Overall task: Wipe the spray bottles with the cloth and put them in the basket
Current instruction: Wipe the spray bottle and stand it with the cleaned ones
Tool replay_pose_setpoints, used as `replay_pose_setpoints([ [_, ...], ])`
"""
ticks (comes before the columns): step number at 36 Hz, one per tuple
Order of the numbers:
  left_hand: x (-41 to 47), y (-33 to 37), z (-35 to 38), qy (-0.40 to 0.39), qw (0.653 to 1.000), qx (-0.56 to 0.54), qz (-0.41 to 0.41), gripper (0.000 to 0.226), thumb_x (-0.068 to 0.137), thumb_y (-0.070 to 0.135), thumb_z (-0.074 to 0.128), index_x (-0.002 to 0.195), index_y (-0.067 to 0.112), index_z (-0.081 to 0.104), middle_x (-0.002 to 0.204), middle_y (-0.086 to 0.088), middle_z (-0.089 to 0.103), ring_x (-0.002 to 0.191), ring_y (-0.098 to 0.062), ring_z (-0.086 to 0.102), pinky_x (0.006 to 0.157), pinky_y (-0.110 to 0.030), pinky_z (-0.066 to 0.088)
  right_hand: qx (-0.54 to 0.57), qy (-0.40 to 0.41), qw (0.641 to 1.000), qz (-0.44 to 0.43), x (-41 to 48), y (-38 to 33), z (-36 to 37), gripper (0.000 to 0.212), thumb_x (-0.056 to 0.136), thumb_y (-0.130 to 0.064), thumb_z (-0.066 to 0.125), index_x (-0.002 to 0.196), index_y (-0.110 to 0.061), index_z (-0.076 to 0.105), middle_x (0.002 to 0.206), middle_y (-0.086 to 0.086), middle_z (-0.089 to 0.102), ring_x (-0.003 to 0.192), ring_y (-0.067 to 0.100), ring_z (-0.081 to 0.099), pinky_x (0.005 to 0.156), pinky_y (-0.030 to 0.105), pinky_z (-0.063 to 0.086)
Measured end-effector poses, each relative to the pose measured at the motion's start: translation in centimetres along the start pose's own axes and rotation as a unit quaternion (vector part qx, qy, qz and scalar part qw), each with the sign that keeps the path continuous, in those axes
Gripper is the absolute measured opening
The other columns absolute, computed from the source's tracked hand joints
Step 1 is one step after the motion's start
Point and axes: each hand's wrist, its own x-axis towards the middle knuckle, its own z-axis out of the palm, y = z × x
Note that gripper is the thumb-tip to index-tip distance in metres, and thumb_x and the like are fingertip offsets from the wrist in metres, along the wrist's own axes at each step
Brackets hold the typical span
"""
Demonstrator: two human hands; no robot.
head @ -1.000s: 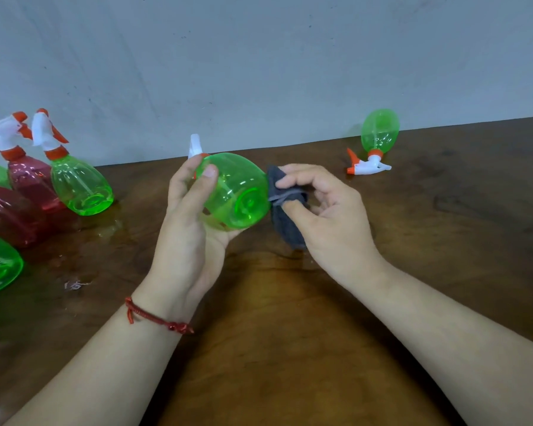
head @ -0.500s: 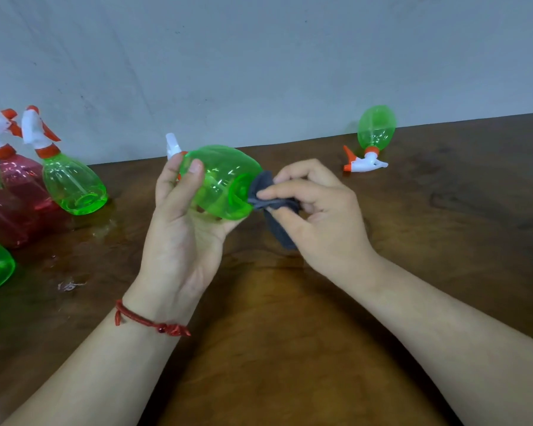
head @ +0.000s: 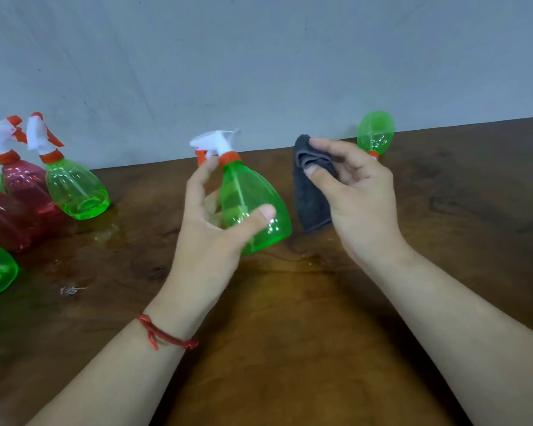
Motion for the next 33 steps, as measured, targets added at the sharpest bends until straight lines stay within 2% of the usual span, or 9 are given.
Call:
replay_pose_setpoints([
  [5,-0.2,-0.7,0.2,0.002,0.994,0.110,0.013,0.096,0.068,0.036,0.103,0.143,0.044,0.043,0.127,0.003,0.075,0.110,-0.024,0.077,0.093,-0.053,0.064,0.037,-0.016,0.999,0.018,-0.5,-0.4,0.0,0.033,0.095,0.005,0.073,0.122,-0.013,0.070,0.116,-0.003,0.078,0.116,0.012,0.072,0.099,0.025,0.054],
  [11,-0.1,-0.5,0.1,0.004,0.992,0.129,0.008,0.079,0.066,0.041,0.099,0.131,0.035,0.056,0.119,0.003,0.077,0.103,-0.022,0.078,0.088,-0.053,0.065,0.023,-0.050,0.998,0.004,-1.2,-0.5,0.4,0.031,0.093,0.010,0.070,0.116,-0.010,0.073,0.110,-0.006,0.079,0.109,0.010,0.073,0.096,0.022,0.054],
  [16,-0.1,-0.3,0.1,0.002,0.990,0.134,0.039,0.075,0.072,0.023,0.100,0.134,0.032,0.060,0.127,0.009,0.072,0.115,-0.016,0.074,0.092,-0.032,0.061,0.007,-0.085,0.996,0.015,-2.1,-0.1,1.0,0.031,0.093,0.010,0.070,0.115,-0.010,0.075,0.113,-0.001,0.079,0.111,0.015,0.073,0.101,0.032,0.057],
  [20,-0.2,-0.3,0.0,-0.001,0.987,0.152,0.050,0.084,0.070,0.031,0.101,0.140,0.034,0.055,0.130,0.016,0.070,0.119,-0.012,0.072,0.096,-0.029,0.060,-0.042,-0.100,0.994,-0.011,-2.1,-0.2,0.9,0.033,0.090,0.012,0.072,0.112,-0.012,0.078,0.116,0.000,0.077,0.115,0.017,0.071,0.104,0.038,0.056],
  [22,-0.3,-0.2,0.0,0.007,0.985,0.164,0.050,0.096,0.066,0.037,0.099,0.147,0.035,0.047,0.129,0.022,0.069,0.119,-0.007,0.071,0.100,-0.029,0.059,-0.068,-0.076,0.994,-0.034,-1.8,-0.4,0.7,0.036,0.088,0.013,0.072,0.109,-0.016,0.079,0.114,-0.003,0.077,0.113,0.017,0.072,0.104,0.039,0.057],
  [26,-0.7,-0.3,0.3,-0.014,0.973,0.221,0.066,0.114,0.069,0.030,0.101,0.160,0.039,0.032,0.131,0.025,0.065,0.125,-0.006,0.066,0.106,-0.029,0.052,-0.056,0.044,0.994,-0.083,-0.3,-1.7,-0.3,0.027,0.093,0.006,0.073,0.114,-0.009,0.077,0.114,0.004,0.078,0.109,0.015,0.074,0.099,0.035,0.058],
  [29,-1.2,-0.2,0.8,-0.042,0.965,0.248,0.080,0.114,0.070,0.032,0.100,0.159,0.042,0.031,0.133,0.025,0.063,0.127,-0.005,0.064,0.105,-0.023,0.051,-0.133,0.081,0.978,-0.136,0.8,-2.0,-1.3,0.028,0.093,0.003,0.074,0.117,-0.011,0.077,0.115,0.002,0.076,0.111,0.015,0.072,0.100,0.039,0.058],
  [31,-1.4,-0.3,1.1,-0.056,0.961,0.256,0.084,0.109,0.071,0.032,0.099,0.157,0.043,0.034,0.135,0.022,0.064,0.126,-0.005,0.065,0.103,-0.023,0.051,-0.210,0.053,0.963,-0.160,0.9,-1.5,-1.2,0.029,0.091,0.000,0.075,0.116,-0.014,0.079,0.115,-0.002,0.076,0.112,0.015,0.071,0.101,0.042,0.057],
  [33,-1.5,-0.4,1.2,-0.054,0.960,0.262,0.087,0.101,0.071,0.033,0.099,0.152,0.043,0.039,0.134,0.022,0.064,0.126,-0.004,0.065,0.102,-0.021,0.052,-0.283,0.018,0.940,-0.191,0.7,-0.8,-0.8,0.030,0.090,0.000,0.075,0.115,-0.015,0.081,0.118,-0.004,0.076,0.114,0.013,0.069,0.103,0.035,0.054],
])
